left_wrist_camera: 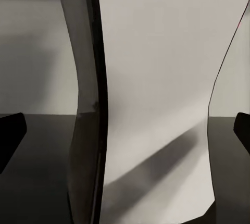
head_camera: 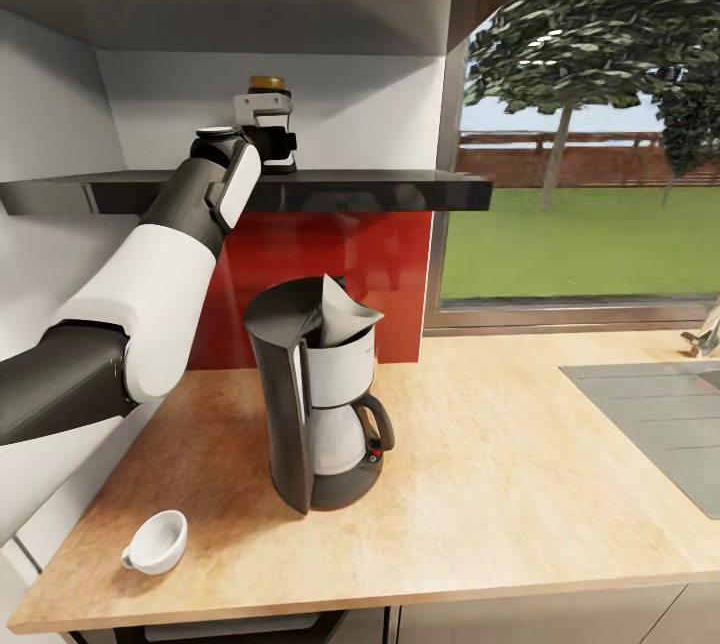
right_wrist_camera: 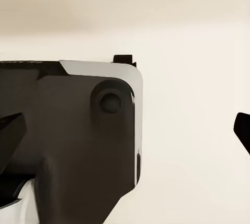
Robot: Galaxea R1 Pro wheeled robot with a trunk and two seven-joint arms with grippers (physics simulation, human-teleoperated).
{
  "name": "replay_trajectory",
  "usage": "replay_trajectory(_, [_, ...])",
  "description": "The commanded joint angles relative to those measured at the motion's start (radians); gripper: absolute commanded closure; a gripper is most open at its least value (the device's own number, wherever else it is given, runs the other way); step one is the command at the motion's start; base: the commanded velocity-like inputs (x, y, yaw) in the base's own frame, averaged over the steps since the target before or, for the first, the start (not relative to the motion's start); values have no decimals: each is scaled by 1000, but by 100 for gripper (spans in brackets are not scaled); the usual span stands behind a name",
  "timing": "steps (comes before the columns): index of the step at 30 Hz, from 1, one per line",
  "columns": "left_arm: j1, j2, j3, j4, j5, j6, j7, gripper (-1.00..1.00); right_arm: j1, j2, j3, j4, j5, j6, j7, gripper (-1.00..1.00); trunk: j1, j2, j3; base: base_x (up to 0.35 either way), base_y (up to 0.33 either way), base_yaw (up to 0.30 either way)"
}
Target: Set up a coffee station on the kitchen countertop: keep the coffee maker on the countertop, move the bottle of coffee from the kitchen shelf to the counter next to the coffee maker, place a paper coffee filter on top of the coffee maker, put the saucer next to the coffee maker with the coffee cup on the saucer, and place the electric kettle next to the coffee maker.
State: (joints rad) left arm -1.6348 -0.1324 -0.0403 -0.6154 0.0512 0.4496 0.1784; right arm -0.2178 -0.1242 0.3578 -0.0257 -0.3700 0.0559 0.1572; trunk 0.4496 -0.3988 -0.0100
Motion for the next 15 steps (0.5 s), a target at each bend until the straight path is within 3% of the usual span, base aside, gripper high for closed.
replay_trajectory(1, [0, 0, -4, -1, 6, 5, 7, -100, 0, -1, 8, -2, -10, 6, 2, -100, 0, -1, -1, 11, 0, 0])
replay_trajectory(15, [0, 0, -4, -1, 6, 5, 7, -100, 0, -1, 8, -2, -10, 6, 2, -100, 0, -1, -1, 75, 0, 0])
